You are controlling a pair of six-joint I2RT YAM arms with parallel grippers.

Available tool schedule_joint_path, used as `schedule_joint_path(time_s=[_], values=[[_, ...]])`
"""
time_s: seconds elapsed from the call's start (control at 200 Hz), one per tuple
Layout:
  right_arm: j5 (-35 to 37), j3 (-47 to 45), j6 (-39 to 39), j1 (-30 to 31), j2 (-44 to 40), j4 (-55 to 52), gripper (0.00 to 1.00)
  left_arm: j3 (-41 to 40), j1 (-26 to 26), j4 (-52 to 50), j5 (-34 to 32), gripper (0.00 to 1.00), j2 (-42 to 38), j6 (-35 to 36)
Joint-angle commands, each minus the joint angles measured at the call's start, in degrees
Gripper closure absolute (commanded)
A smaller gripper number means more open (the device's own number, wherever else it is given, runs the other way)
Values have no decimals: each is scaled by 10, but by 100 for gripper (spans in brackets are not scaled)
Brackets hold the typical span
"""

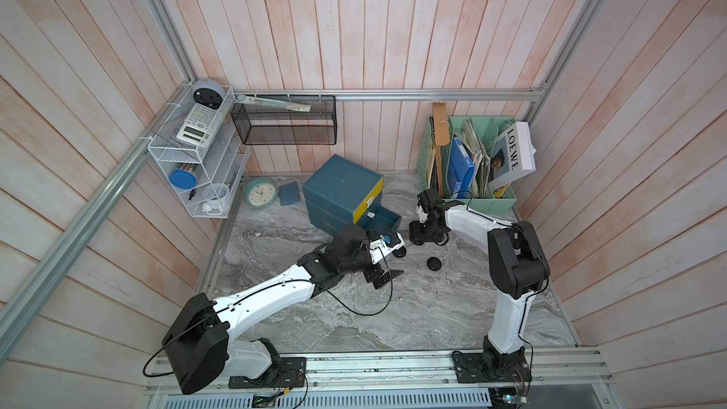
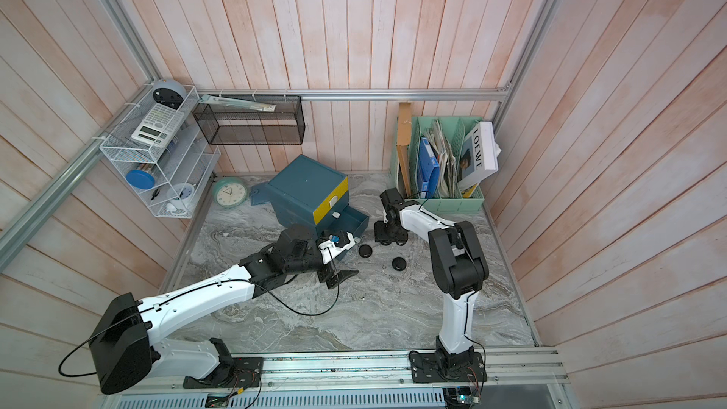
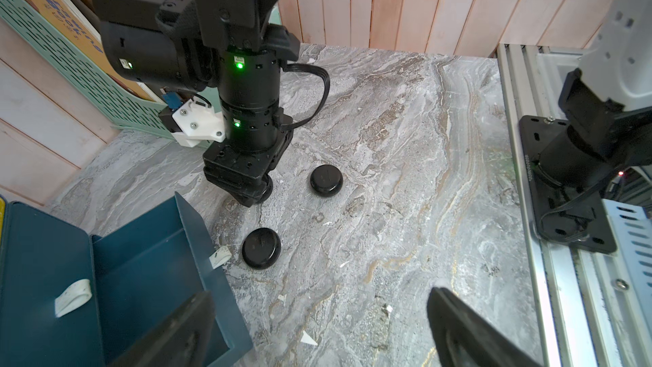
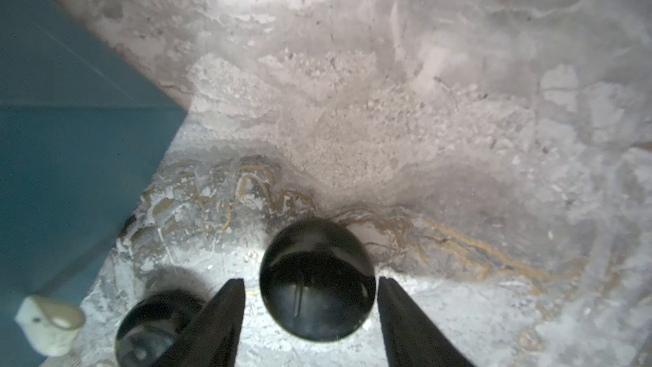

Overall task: Put the bluetooth earphones in the drawer according to color
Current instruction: Pick up the Bluetooth earphone from the center of the board.

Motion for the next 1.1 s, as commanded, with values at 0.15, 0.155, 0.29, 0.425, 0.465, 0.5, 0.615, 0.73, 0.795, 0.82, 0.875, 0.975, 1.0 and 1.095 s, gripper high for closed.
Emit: schedule_joint_path(time_s=[0.15,0.155,0.29,0.425,0.465,0.5,0.615,0.73,0.795,0.82,0.875,0.975,1.0,1.095], values=[[20,38,-5,5,34,-37,38,24,-2,-23,-14,0,2,23],[20,38,-5,5,34,-37,38,24,-2,-23,-15,0,2,23],[25,42,-6,9,41,-43,38,25,-2,-24,-18,0,0,26],[34,48,-10,13,47,-51,39,26,-2,-26,-19,0,1,26],[37,49,-10,13,49,-52,41,26,-2,-27,-19,0,1,26],[37,48,-9,14,49,-52,42,26,-2,-27,-19,0,1,26],[34,45,-4,14,43,-46,46,25,-2,-28,-20,0,2,27],[38,43,-4,15,34,-42,49,27,-2,-28,-21,0,2,27],[41,39,-4,15,29,-40,50,27,-2,-28,-22,0,2,27],[44,37,-3,14,26,-38,50,27,-2,-28,-23,0,1,27],[48,28,-2,15,18,-32,52,27,-2,-29,-25,0,0,29],[52,16,-2,15,2,-24,53,26,-2,-31,-33,0,-6,36],[53,15,-2,15,-3,-24,53,25,-2,-31,-35,0,-8,37],[51,6,1,15,-22,-18,53,23,-2,-32,-41,0,-17,43]])
